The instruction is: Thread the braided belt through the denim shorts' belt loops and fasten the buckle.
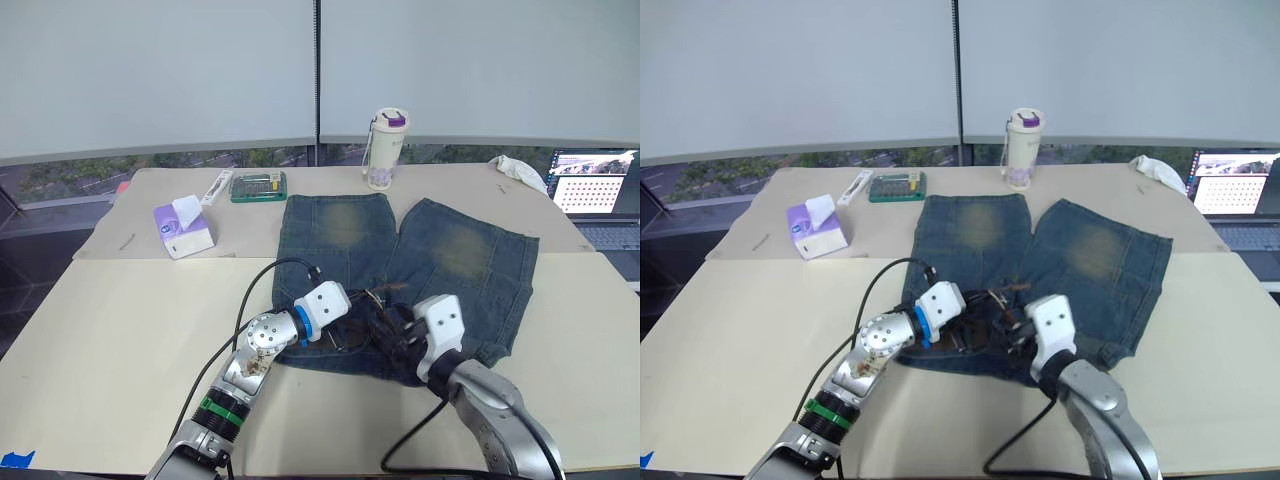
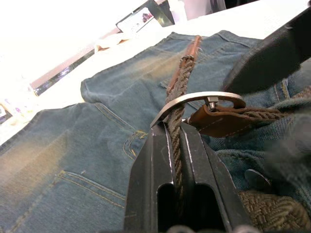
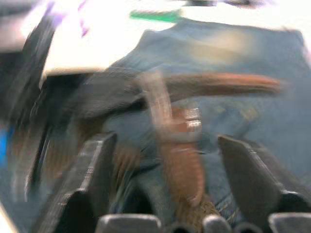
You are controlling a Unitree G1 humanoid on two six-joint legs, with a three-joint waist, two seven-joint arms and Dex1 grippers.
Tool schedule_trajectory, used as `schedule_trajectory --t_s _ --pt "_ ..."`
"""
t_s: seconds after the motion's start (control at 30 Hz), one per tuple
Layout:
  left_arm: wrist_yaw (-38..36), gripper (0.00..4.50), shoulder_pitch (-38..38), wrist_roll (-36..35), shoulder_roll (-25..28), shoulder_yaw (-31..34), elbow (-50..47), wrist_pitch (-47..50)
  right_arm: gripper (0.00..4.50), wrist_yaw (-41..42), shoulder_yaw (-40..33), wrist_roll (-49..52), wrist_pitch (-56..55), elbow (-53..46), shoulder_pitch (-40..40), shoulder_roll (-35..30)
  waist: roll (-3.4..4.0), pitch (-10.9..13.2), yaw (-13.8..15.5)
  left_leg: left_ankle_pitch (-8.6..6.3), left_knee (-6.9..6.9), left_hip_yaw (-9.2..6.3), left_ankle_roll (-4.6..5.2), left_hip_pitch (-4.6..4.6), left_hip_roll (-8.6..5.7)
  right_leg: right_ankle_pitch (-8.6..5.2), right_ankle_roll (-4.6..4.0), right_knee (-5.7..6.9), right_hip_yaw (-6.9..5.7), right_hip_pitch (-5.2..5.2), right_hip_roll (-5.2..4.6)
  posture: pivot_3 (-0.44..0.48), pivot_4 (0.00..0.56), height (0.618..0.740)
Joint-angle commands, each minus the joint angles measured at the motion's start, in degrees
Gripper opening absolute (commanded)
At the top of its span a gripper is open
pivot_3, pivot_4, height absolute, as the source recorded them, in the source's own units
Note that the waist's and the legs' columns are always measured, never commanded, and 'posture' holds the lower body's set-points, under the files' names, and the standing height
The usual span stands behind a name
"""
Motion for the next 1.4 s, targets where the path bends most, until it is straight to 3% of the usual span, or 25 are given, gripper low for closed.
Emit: schedule_trajectory --t_s 0.03,0.33,0.43,0.7,0.8,0.93,1.03,1.13,1.27,1.4 --pt "0.12 0.00 -1.58 0.66 0.17 -0.47 -0.25 -3.04 3.52 -7.33 -7.53 15.15 8.85 -4.57 -4.66 5.82 0.07 -0.02 -0.05 -0.01 0.00 0.01 0.02 0.00 -0.02 0.00 0.00 0.01 0.01 0.00 -0.02 0.000 0.150 0.740" --pt "0.06 0.00 -1.74 2.04 0.86 -1.80 0.30 -6.51 3.52 -21.75 -13.61 29.22 13.30 -0.58 -9.71 7.93 0.16 -0.08 -0.19 -0.02 -0.03 0.00 0.04 0.01 -0.05 0.01 -0.01 0.02 -0.04 -0.02 0.00 0.000 0.150 0.740" --pt "-0.20 0.00 -1.86 2.22 0.94 -2.07 0.53 -7.99 2.73 -24.58 -13.71 31.58 12.64 0.89 -10.39 7.00 0.17 -0.08 -0.22 -0.02 -0.03 0.01 0.05 0.00 -0.05 0.01 0.00 0.02 -0.04 -0.01 0.01 0.000 0.150 0.740" --pt "0.06 0.00 -2.01 2.14 0.90 -2.09 1.50 -9.32 0.05 -28.68 -13.26 36.27 10.69 2.47 -10.80 4.88 0.19 -0.09 -0.32 -0.02 -0.02 0.02 0.06 0.00 -0.05 0.01 0.00 0.02 -0.05 -0.01 0.01 0.000 0.150 0.740" --pt "-3.37 1.03 -1.35 -0.96 1.25 -1.97 1.24 -7.57 0.00 -28.87 -13.65 37.58 10.17 1.97 -10.07 3.34 0.19 -0.09 -0.30 -0.02 -0.02 0.02 0.06 0.00 -0.05 0.01 0.00 0.02 -0.05 0.00 0.02 0.000 0.150 0.740" --pt "-2.69 2.32 -1.56 -0.74 1.98 -0.83 3.07 -10.28 0.00 -27.60 -14.79 37.72 9.54 2.19 -8.55 -1.31 0.19 -0.09 -0.34 -0.02 -0.02 0.02 0.06 0.00 -0.05 0.00 0.00 0.01 -0.06 0.01 0.03 0.000 0.150 0.740" --pt "-4.05 3.39 -1.26 -3.49 3.17 1.06 3.59 -11.71 0.00 -24.63 -17.42 37.76 9.37 1.93 -7.48 -8.45 0.19 -0.08 -0.31 -0.02 -0.01 0.04 0.07 0.00 -0.05 0.00 0.00 0.00 -0.07 0.01 0.05 0.000 0.150 0.740" --pt "-8.22 4.41 -0.57 -6.63 6.29 2.62 4.57 -13.34 0.00 -25.00 -23.63 46.84 10.02 2.83 -8.44 -15.45 0.19 -0.07 -0.33 -0.03 0.00 0.08 0.09 -0.01 -0.06 0.00 0.01 -0.03 -0.06 0.03 0.04 0.000 0.150 0.740" --pt "-9.65 4.47 -0.99 -6.77 9.06 4.10 7.76 -15.23 0.00 -27.05 -25.90 56.26 9.43 3.22 -10.21 -21.28 0.21 -0.07 -0.56 -0.04 -0.04 0.09 0.10 0.01 0.00 0.00 0.01 -0.04 -0.05 0.04 0.09 0.000 0.150 0.740" --pt "-11.44 4.47 -1.48 -11.39 8.92 6.54 6.49 -14.22 0.00 -32.92 -21.72 65.37 6.70 2.48 -16.98 -23.59 0.20 -0.04 -0.73 -0.04 0.00 0.10 0.11 -0.04 -0.01 0.00 0.01 -0.04 -0.04 0.04 0.06 0.000 0.150 0.740"
